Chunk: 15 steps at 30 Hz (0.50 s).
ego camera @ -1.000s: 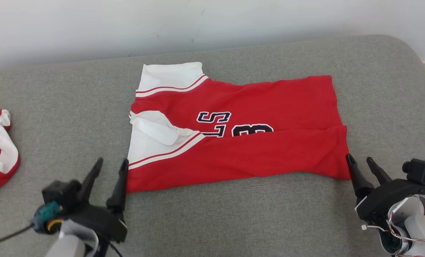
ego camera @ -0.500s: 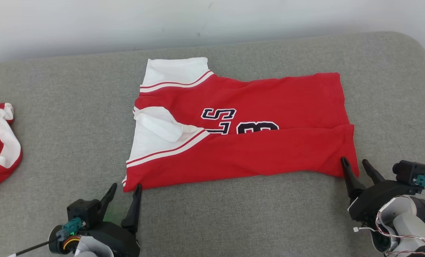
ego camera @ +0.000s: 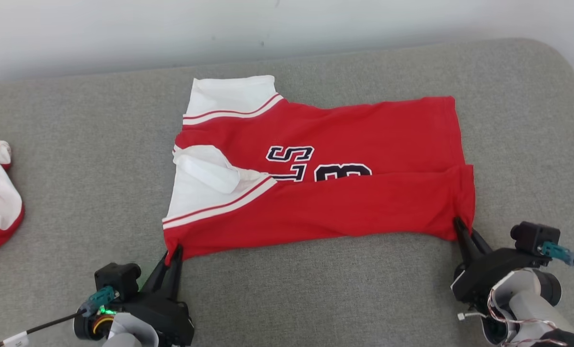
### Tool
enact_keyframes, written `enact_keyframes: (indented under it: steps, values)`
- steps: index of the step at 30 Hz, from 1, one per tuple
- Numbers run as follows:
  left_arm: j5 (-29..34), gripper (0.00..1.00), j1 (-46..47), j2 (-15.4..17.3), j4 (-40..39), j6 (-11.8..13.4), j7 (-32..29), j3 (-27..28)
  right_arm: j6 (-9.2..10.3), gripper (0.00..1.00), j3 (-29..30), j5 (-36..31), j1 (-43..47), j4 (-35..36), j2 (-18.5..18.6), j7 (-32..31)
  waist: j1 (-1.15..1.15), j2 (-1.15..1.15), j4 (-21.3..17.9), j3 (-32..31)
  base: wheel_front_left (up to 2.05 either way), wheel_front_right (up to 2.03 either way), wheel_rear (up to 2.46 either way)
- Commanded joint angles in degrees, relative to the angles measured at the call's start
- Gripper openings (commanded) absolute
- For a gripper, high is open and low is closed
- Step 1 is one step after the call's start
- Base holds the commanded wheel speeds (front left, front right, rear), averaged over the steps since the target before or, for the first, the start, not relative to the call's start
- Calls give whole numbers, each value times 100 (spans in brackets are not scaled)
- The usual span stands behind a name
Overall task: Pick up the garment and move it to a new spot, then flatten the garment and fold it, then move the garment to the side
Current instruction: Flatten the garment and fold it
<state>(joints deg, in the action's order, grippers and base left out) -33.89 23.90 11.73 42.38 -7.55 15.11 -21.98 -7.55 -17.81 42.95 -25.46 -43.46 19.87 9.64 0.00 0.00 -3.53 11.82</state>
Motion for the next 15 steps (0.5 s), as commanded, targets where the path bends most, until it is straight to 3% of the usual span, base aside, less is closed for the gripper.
enact_keyframes:
  steps: [1,15]
  values:
    - [-33,0,-150,32,10,17,6,25,14,0,-50,65,139,0,-5,66,0,0,68,-121,0,0,0]
    - [8,0,-1590,-51,-969,16,11,661,14,0,-224,494,1202,647,351,323,0,0,195,-740,0,0,0]
